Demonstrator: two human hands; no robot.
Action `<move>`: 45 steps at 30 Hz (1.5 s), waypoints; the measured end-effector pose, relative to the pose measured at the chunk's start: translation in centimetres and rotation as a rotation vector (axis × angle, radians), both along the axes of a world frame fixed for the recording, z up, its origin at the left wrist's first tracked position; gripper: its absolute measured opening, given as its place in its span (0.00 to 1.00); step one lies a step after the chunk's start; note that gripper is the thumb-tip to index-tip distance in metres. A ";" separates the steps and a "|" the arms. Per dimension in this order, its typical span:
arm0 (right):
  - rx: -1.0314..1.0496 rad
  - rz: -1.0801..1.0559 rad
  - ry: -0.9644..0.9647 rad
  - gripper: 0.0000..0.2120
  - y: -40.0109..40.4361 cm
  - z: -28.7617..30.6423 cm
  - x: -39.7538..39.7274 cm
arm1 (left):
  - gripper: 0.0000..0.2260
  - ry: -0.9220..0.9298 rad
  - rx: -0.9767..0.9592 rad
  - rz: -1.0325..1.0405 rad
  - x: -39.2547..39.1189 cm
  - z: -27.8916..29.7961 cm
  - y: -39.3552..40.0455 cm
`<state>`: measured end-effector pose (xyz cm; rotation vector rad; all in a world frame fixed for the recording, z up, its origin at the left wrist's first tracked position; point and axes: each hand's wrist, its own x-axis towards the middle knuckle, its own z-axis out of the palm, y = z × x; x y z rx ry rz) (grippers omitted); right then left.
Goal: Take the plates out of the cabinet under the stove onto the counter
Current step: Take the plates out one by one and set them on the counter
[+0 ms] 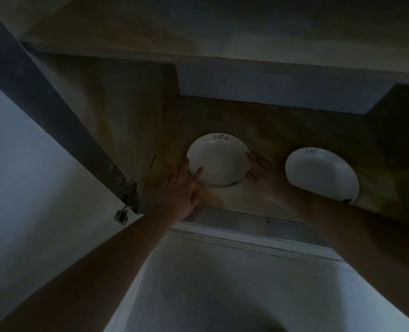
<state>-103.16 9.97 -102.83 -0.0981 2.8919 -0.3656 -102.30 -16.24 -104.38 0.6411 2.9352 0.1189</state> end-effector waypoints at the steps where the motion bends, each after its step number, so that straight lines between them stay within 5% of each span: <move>1: 0.030 0.019 0.006 0.29 -0.1 -0.3 -0.2 | 0.28 -0.002 -0.006 0.022 -0.3 0.0 0.2; 10: 0.263 0.190 -0.057 0.24 0.7 -1.5 1.3 | 0.22 0.039 -0.035 0.060 -0.6 -2.7 0.7; 12: 0.256 0.183 -0.027 0.30 0.7 -1.4 1.7 | 0.21 0.068 -0.002 0.056 -0.5 -3.1 0.5; 15: 0.225 0.165 -0.029 0.26 0.4 -1.2 2.3 | 0.22 0.140 0.045 0.036 0.1 -2.9 0.5; 19: 0.156 0.114 0.006 0.40 0.0 -1.4 2.5 | 0.19 0.111 0.178 0.038 0.4 -2.8 0.6; 21: 0.049 0.034 0.028 0.31 -0.1 -1.4 2.4 | 0.17 0.133 0.343 0.099 0.2 -3.0 0.9; 23: -0.067 -0.070 0.040 0.23 -0.1 -1.7 2.0 | 0.19 0.005 0.599 0.292 -0.2 -2.2 1.8; 26: -0.266 -0.185 0.010 0.26 0.0 -1.1 1.4 | 0.28 -0.583 1.220 0.882 -1.6 -1.0 2.1; 29: -0.666 -0.407 -0.150 0.25 -1.1 0.5 1.4 | 0.24 -0.797 1.680 0.965 -2.0 -0.6 1.5; 33: -0.966 -0.577 -0.209 0.40 1.3 -5.1 -1.3 | 0.15 -0.783 1.777 0.906 -2.4 0.0 1.5; 38: -1.060 -0.722 -0.258 0.06 -1.2 0.6 -0.7 | 0.29 -0.951 1.786 0.988 -2.7 -0.2 0.5; 45: -1.164 -0.864 -0.399 0.11 -1.1 0.8 0.4 | 0.36 -1.018 1.692 0.991 -1.9 -0.4 -0.5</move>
